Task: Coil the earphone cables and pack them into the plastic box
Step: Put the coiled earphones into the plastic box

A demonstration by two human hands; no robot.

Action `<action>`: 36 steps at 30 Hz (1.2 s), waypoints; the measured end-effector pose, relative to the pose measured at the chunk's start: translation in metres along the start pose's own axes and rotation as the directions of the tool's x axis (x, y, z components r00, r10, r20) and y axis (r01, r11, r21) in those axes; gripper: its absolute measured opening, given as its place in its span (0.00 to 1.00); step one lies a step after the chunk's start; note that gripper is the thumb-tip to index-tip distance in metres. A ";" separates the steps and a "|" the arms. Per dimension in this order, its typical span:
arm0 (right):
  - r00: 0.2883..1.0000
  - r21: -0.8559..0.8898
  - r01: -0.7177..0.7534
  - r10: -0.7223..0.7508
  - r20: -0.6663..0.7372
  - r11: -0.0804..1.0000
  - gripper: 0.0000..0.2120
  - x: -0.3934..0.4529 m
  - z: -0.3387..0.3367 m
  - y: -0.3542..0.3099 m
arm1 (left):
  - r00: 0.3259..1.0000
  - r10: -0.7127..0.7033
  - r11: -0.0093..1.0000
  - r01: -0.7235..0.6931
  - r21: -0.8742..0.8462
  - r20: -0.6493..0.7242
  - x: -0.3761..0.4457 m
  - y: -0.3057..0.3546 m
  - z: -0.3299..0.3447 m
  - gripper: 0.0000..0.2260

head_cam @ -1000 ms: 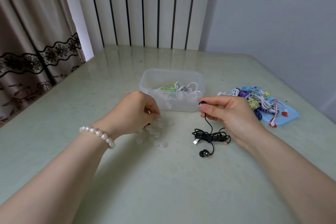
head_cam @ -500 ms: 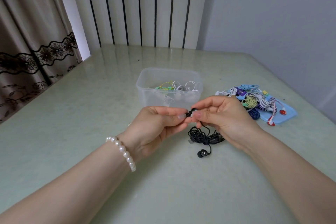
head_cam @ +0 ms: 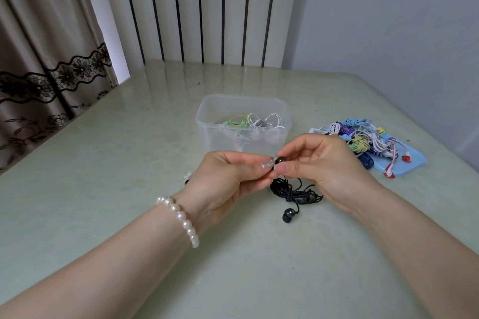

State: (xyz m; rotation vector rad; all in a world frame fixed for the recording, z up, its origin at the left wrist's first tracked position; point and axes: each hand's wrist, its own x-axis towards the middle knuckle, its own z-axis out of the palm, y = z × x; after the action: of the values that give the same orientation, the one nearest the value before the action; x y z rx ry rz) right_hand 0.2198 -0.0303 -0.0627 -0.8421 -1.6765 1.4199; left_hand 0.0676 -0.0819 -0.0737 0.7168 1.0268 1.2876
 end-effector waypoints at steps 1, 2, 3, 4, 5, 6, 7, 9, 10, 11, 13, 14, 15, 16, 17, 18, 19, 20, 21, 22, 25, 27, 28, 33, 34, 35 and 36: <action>1.000 -0.028 0.023 -0.023 0.005 0.999 0.12 0.000 0.001 -0.001 | 1.000 0.001 1.000 -0.001 0.010 -0.003 0.000 -0.001 0.000 0.08; 0.999 -0.049 0.043 -0.043 0.010 0.998 0.11 -0.001 0.001 -0.001 | 1.000 0.000 1.000 0.000 0.017 -0.005 0.001 -0.001 -0.001 0.09; 0.998 -0.062 0.060 -0.059 0.018 0.996 0.11 -0.002 0.002 -0.002 | 1.000 -0.003 1.000 0.003 0.020 -0.005 0.001 -0.002 -0.001 0.08; 0.997 -0.069 0.073 -0.071 0.029 0.995 0.11 -0.002 0.001 -0.003 | 1.000 -0.005 1.000 0.005 0.019 -0.006 0.001 -0.002 -0.001 0.07; 0.996 -0.073 0.080 -0.077 0.041 0.994 0.10 -0.003 0.000 -0.004 | 1.000 -0.006 1.000 0.006 0.013 -0.008 0.001 -0.001 -0.001 0.06; 0.996 -0.077 0.082 -0.078 0.048 0.994 0.10 -0.003 -0.001 -0.005 | 1.000 -0.005 1.000 0.005 0.004 -0.012 0.001 -0.001 -0.001 0.05; 0.996 -0.082 0.078 -0.074 0.049 0.994 0.08 -0.002 -0.003 -0.005 | 1.000 -0.003 1.000 0.003 -0.005 -0.015 0.001 0.000 -0.001 0.05; 0.998 -0.083 0.056 -0.053 0.032 0.995 0.08 -0.001 -0.004 -0.004 | 1.000 -0.005 1.000 0.005 -0.020 -0.015 0.001 0.000 -0.002 0.08; 0.999 -0.076 0.041 -0.039 0.019 0.996 0.08 0.000 -0.005 -0.004 | 1.000 -0.013 0.999 0.013 -0.031 -0.013 0.001 0.000 -0.002 0.09; 1.000 -0.065 0.027 -0.027 0.006 0.998 0.08 0.000 -0.005 -0.004 | 1.000 -0.023 0.999 0.023 -0.043 -0.012 0.002 0.000 -0.002 0.09; 1.000 -0.025 0.004 -0.004 -0.013 1.000 0.08 0.001 -0.006 -0.003 | 0.999 -0.034 0.998 0.034 -0.058 -0.012 0.002 0.000 -0.002 0.07; 1.000 0.000 -0.007 0.007 -0.016 1.000 0.08 0.001 -0.007 -0.004 | 0.999 -0.035 0.998 0.034 -0.062 -0.016 0.002 0.000 -0.001 0.07; 1.000 0.019 -0.015 0.015 -0.014 1.000 0.07 0.001 -0.008 -0.004 | 0.999 -0.034 0.997 0.033 -0.064 -0.022 0.002 0.000 -0.001 0.06; 1.000 0.026 -0.020 0.021 -0.008 0.999 0.07 0.001 -0.008 -0.004 | 0.999 -0.033 0.997 0.032 -0.064 -0.027 0.001 0.000 0.000 0.06; 1.000 0.027 -0.025 0.025 0.000 0.999 0.07 0.001 -0.008 -0.003 | 0.999 -0.033 0.998 0.031 -0.063 -0.028 0.001 0.001 0.000 0.06; 1.000 0.026 -0.026 0.026 0.007 0.999 0.07 0.001 -0.008 -0.003 | 0.999 -0.033 0.998 0.031 -0.061 -0.028 0.000 0.001 0.000 0.06; 1.000 0.020 -0.022 0.022 0.012 1.000 0.07 0.001 -0.008 -0.002 | 0.999 -0.034 0.998 0.032 -0.060 -0.028 0.000 0.001 0.000 0.06; 1.000 0.009 -0.014 0.014 0.015 1.000 0.08 0.001 -0.008 -0.002 | 0.999 -0.034 0.998 0.032 -0.060 -0.027 0.000 0.001 0.001 0.06; 1.000 -0.003 -0.003 0.004 0.015 1.000 0.08 0.001 -0.007 -0.001 | 0.999 -0.034 0.998 0.032 -0.056 -0.026 -0.001 0.002 0.001 0.06; 1.000 -0.014 0.007 -0.006 0.014 1.000 0.09 0.001 -0.007 -0.001 | 0.999 -0.033 0.998 0.032 -0.051 -0.023 -0.001 0.002 0.001 0.07; 1.000 -0.032 0.028 -0.028 0.011 0.999 0.09 0.001 -0.007 -0.001 | 1.000 -0.029 0.999 0.029 -0.036 0.000 -0.002 0.003 0.002 0.10; 0.999 -0.053 0.035 -0.034 0.012 0.998 0.09 0.000 -0.006 -0.001 | 0.999 -0.026 0.999 0.026 -0.027 0.023 -0.003 0.003 0.002 0.10; 0.999 -0.071 0.037 -0.036 0.012 0.997 0.08 0.000 -0.006 -0.001 | 0.999 -0.024 0.999 0.025 -0.025 0.028 -0.004 0.003 0.002 0.10; 0.999 -0.157 0.048 -0.049 -0.003 0.986 0.07 0.001 -0.006 -0.003 | 1.000 -0.020 1.000 0.021 -0.019 0.016 -0.003 0.003 0.002 0.07; 0.999 -0.166 0.051 -0.052 -0.004 0.985 0.08 0.001 -0.005 -0.003 | 1.000 -0.020 1.000 0.020 -0.019 0.016 -0.003 0.002 0.003 0.07; 0.999 -0.170 0.053 -0.054 -0.004 0.984 0.08 0.001 -0.005 -0.004 | 1.000 -0.020 1.000 0.020 -0.020 0.013 -0.003 0.002 0.003 0.08; 0.999 -0.174 0.052 -0.054 -0.006 0.983 0.08 0.000 -0.004 -0.005 | 1.000 -0.022 1.000 0.022 -0.023 0.005 -0.003 0.002 0.003 0.08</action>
State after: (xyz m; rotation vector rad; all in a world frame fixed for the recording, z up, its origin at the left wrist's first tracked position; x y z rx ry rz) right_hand 0.2234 -0.0286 -0.0574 -0.8920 -1.8208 1.2439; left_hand 0.0694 -0.0842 -0.0706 0.6896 1.0119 1.2762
